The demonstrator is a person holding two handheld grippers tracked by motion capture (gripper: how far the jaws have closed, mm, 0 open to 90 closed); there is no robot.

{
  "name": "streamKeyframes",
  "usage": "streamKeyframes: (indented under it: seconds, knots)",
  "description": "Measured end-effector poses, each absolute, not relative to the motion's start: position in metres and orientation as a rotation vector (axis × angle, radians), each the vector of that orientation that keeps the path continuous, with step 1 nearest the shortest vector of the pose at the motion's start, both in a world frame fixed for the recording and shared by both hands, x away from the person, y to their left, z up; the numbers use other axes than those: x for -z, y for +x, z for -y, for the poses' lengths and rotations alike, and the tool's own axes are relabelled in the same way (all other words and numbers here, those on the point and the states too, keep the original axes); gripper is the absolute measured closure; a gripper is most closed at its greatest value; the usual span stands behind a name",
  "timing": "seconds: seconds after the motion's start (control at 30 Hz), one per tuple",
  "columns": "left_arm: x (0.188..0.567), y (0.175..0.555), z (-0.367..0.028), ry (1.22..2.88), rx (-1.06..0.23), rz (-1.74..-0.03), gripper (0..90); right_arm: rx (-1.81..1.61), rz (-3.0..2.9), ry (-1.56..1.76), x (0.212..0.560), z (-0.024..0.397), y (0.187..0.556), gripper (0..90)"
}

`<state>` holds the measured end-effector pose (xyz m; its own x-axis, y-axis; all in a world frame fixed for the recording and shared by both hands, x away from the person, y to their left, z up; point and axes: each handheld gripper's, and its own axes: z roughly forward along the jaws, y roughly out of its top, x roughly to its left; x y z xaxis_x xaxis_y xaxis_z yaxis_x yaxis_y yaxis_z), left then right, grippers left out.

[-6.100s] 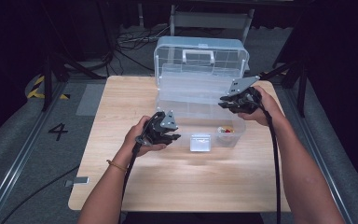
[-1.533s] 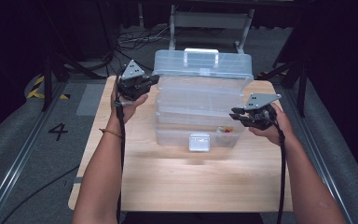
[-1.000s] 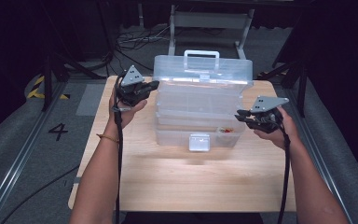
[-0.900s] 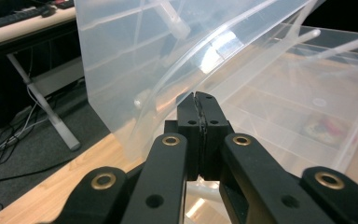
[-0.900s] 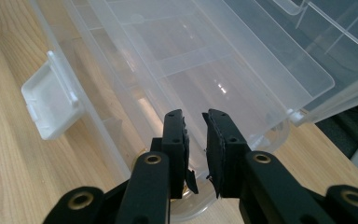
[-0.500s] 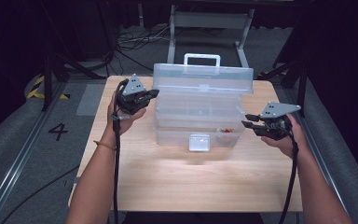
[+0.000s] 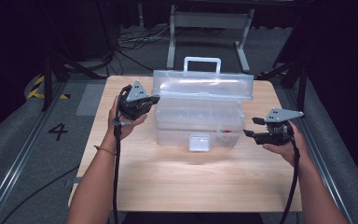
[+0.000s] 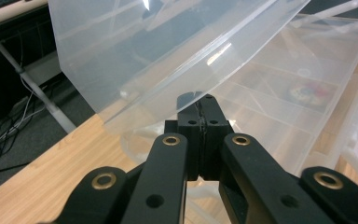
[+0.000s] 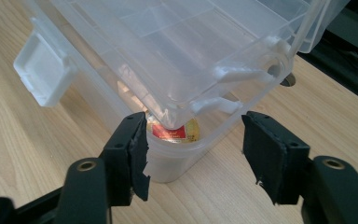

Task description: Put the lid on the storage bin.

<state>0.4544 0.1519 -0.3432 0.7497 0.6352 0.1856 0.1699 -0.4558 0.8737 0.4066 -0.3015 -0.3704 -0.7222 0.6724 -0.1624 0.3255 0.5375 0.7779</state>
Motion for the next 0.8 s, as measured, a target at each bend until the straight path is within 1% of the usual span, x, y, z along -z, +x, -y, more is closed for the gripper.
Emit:
streamKeyframes:
  seconds: [0.23,0.6,0.8]
  knots:
    - [0.351,0.448,-0.152,2.005,-0.617,-0.615,89.8,-1.038,-2.316,0.823,0.375,0.302,0.405,37.2]
    - [0.366,0.437,-0.152,2.031,-0.607,-0.6,89.8,-1.046,-2.335,0.798,0.379,0.296,0.405,36.4]
    - [0.367,0.43,-0.156,2.033,-0.586,-0.608,89.8,-1.053,-2.336,0.798,0.38,0.297,0.404,36.4]
